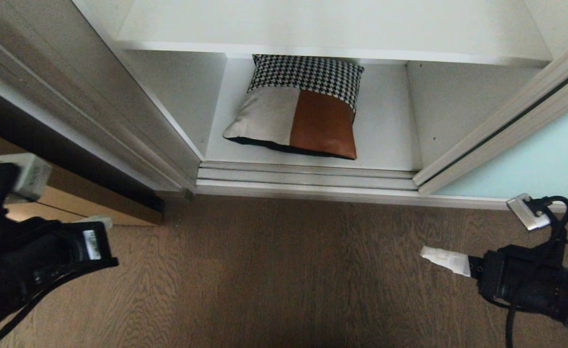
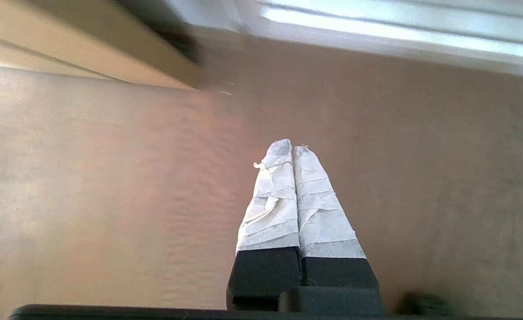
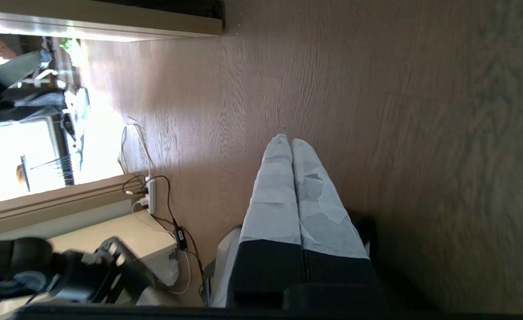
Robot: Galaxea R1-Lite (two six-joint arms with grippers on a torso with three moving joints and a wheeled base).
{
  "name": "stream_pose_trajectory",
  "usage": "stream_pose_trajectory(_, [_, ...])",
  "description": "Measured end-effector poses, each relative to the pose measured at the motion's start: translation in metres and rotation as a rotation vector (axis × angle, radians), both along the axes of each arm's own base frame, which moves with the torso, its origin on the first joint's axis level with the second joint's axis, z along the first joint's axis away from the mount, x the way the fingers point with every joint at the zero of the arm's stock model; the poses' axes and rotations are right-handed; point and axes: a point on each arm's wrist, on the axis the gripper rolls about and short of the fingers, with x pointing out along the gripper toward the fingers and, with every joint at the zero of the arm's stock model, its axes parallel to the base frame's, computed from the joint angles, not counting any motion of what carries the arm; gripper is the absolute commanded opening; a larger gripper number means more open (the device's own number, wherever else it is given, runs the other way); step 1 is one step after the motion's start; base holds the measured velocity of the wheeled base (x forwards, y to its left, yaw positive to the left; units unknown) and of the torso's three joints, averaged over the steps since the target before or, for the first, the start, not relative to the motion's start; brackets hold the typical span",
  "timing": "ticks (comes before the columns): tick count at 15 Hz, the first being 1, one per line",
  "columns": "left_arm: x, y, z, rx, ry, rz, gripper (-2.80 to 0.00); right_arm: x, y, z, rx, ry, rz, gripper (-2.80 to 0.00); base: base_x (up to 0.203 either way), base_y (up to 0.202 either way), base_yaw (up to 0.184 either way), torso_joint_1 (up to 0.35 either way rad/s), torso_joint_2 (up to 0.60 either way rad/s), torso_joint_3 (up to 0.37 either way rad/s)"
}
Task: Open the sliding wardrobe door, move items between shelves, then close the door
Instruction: Close the door
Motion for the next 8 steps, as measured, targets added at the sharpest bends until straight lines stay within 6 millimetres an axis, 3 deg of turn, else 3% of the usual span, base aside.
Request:
stream_pose_trajectory(5, [-0.079,0.034,-0.005,0.011,-0.092,0.161,-2.8,-0.07,-0.019,0.027,-0.007,-0.021,-0.049,-2.8,0.0,0.0,0.0,0.0,0.0,0.0])
stream_pose_trajectory(8, [-0.112,0.044,-0.031,0.002,-0.131,0.232,-2.8,-0.114,-0.031,0.036,-0.013,-0.025,-0.079,-2.8,0.0,0.0,0.0,0.0,0.0,0.0])
